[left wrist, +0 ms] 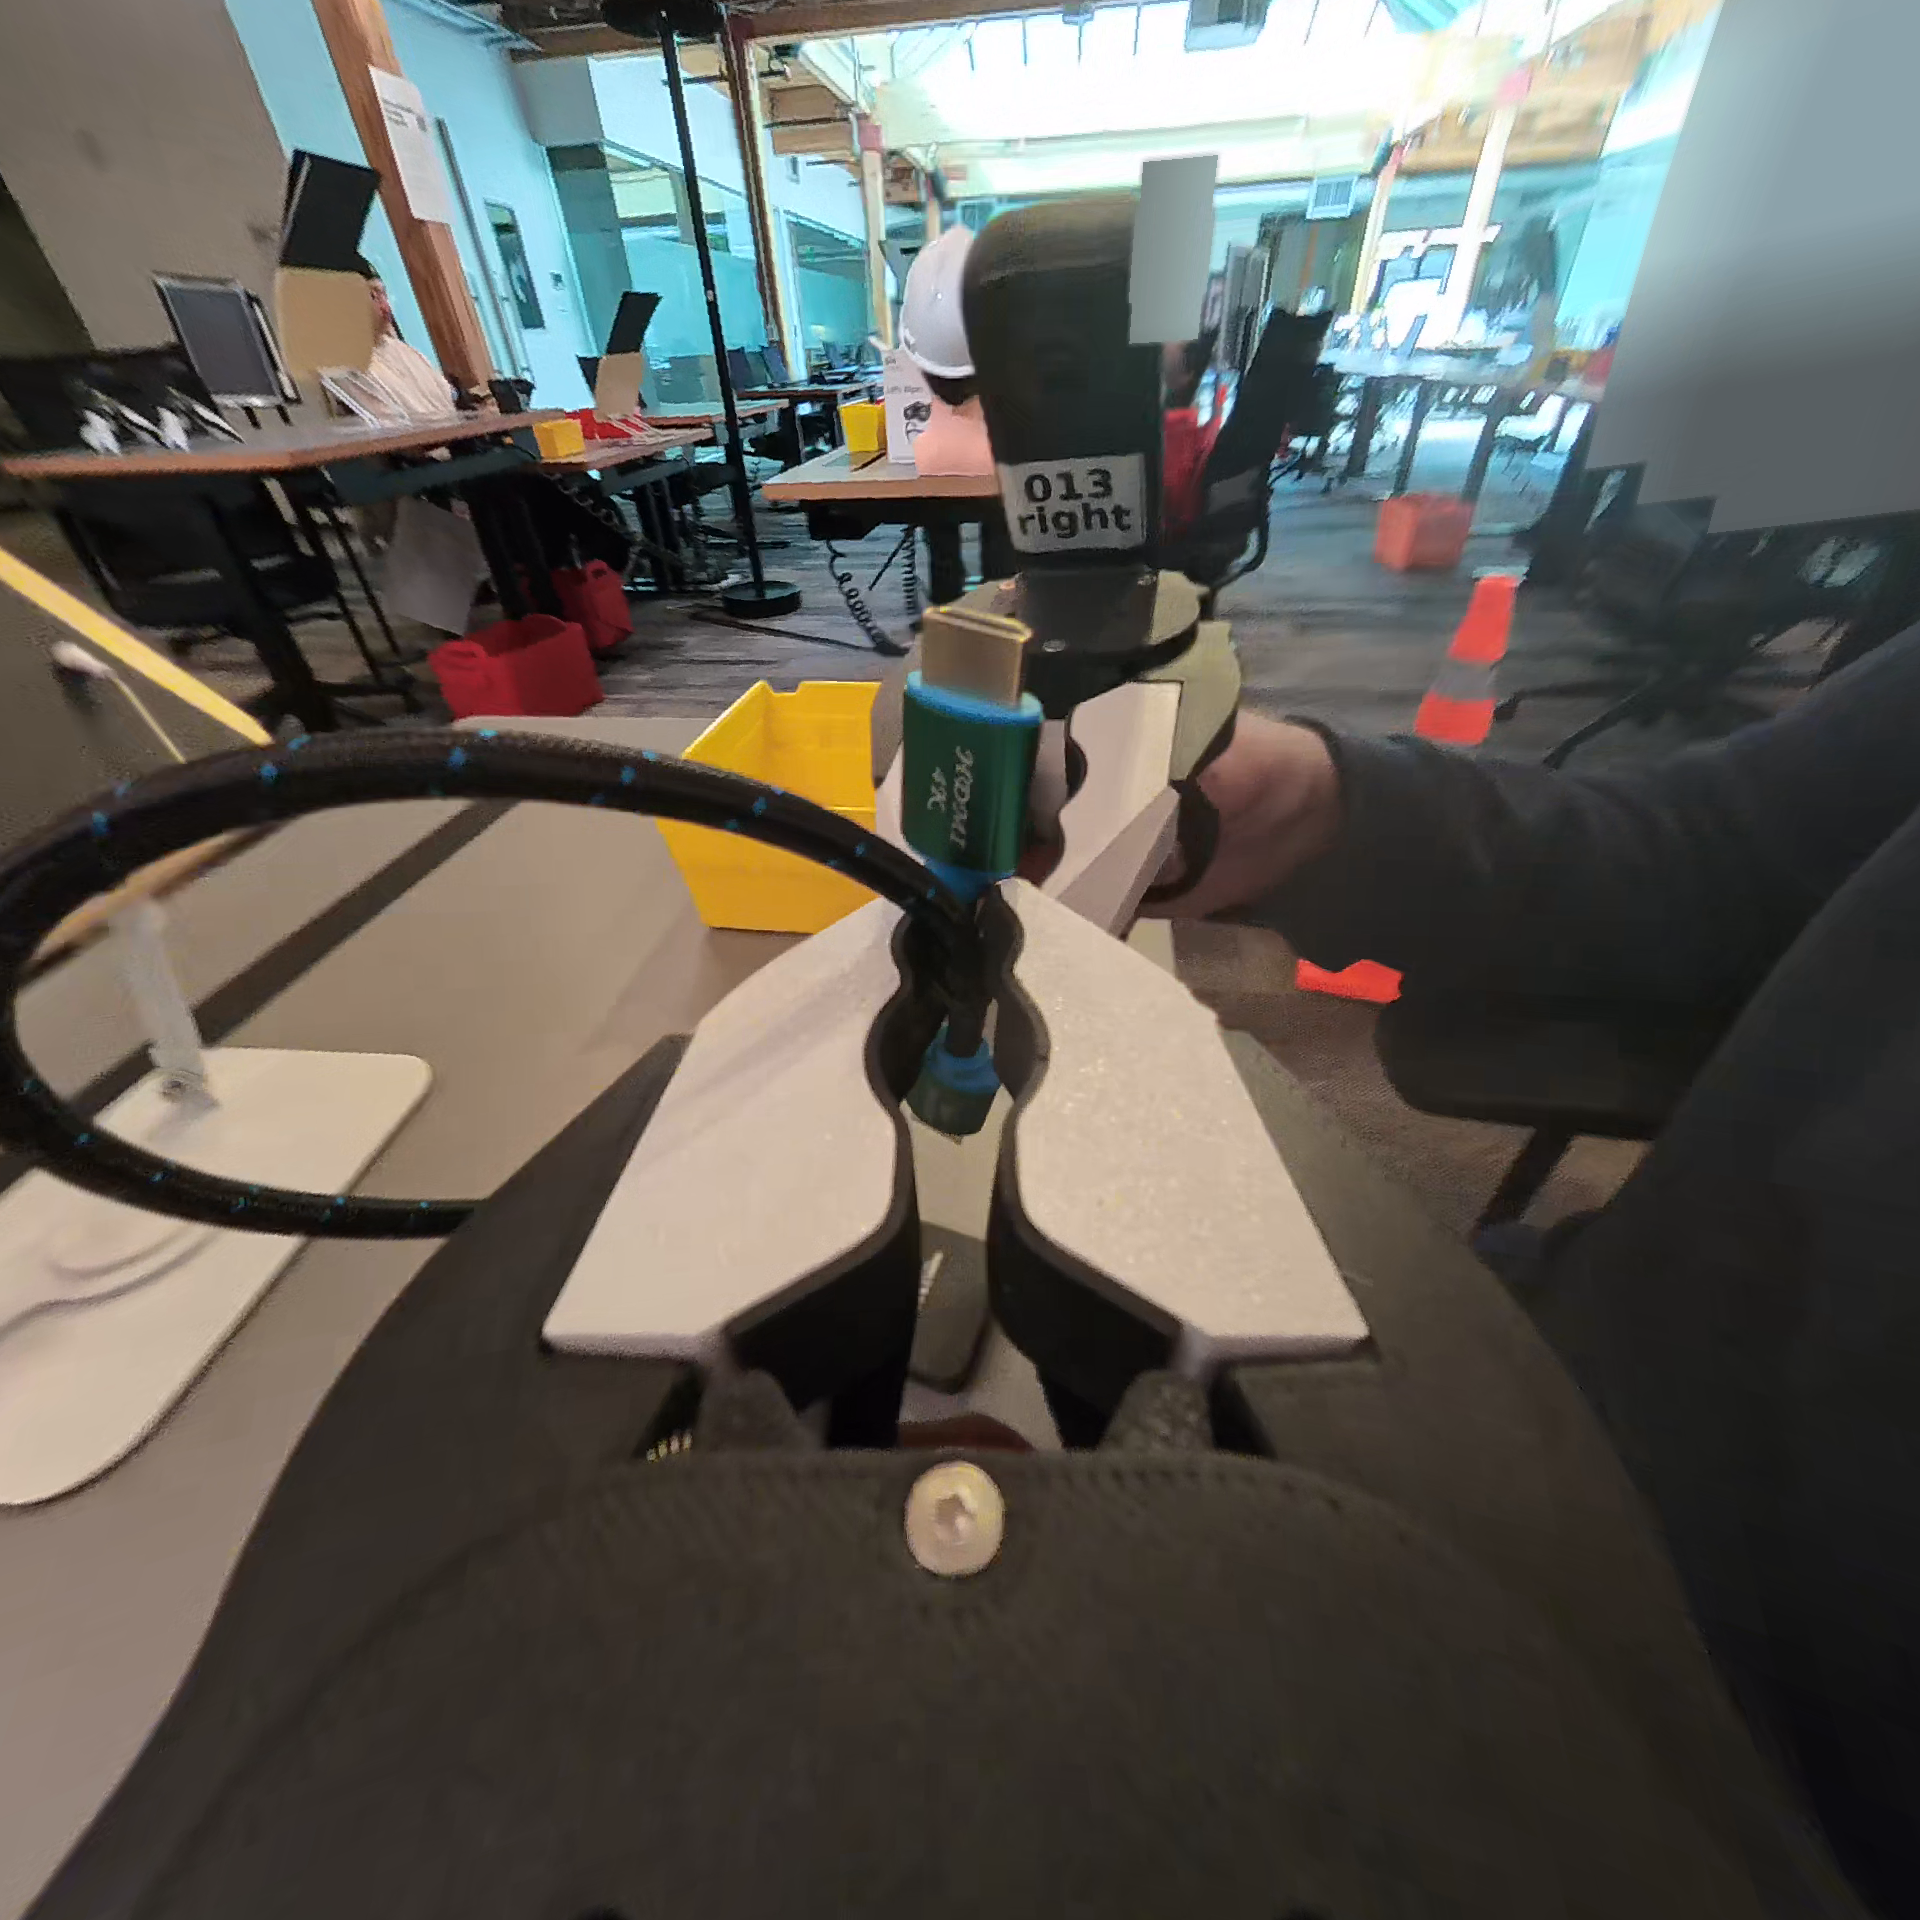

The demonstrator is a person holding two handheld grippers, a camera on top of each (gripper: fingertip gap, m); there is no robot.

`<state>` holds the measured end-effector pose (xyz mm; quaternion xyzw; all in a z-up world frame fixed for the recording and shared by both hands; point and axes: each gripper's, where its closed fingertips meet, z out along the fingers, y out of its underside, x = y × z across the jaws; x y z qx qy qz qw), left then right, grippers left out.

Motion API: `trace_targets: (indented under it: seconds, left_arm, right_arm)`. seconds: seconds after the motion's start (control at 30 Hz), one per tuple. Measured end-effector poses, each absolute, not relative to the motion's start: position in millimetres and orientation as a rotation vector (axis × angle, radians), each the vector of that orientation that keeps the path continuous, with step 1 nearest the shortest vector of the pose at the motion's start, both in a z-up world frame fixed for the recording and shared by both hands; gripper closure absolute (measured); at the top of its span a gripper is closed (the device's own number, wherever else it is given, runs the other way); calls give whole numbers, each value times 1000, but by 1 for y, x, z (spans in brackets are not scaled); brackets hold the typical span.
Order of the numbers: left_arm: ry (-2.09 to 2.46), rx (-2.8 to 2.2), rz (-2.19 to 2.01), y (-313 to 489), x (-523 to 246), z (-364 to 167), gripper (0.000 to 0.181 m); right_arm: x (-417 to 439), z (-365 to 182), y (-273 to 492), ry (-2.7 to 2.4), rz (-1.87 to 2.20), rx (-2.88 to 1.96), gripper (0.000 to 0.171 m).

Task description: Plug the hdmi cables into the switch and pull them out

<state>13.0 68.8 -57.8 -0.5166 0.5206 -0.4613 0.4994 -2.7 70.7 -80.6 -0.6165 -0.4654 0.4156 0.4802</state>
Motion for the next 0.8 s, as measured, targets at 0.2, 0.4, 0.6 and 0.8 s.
trace_targets:
  seconds: [0.2,0.4,0.6,0.8]
  left_arm:
    - [1322,-1169,-968,57,17,-50,172]
    - [1329,-1146,-923,54,17,-47,172]
    - [1298,-1147,-982,54,15,-39,172]
    - [1252,-1168,-1112,55,13,-36,172]
  right_arm:
    - [-1,-68,66,-1086,1066,-1460,157]
    - [1,-60,59,-1097,1048,-1410,171]
    - [3,-58,57,-1108,1018,-1385,171]
    - [6,-51,64,-1021,1062,-1383,164]
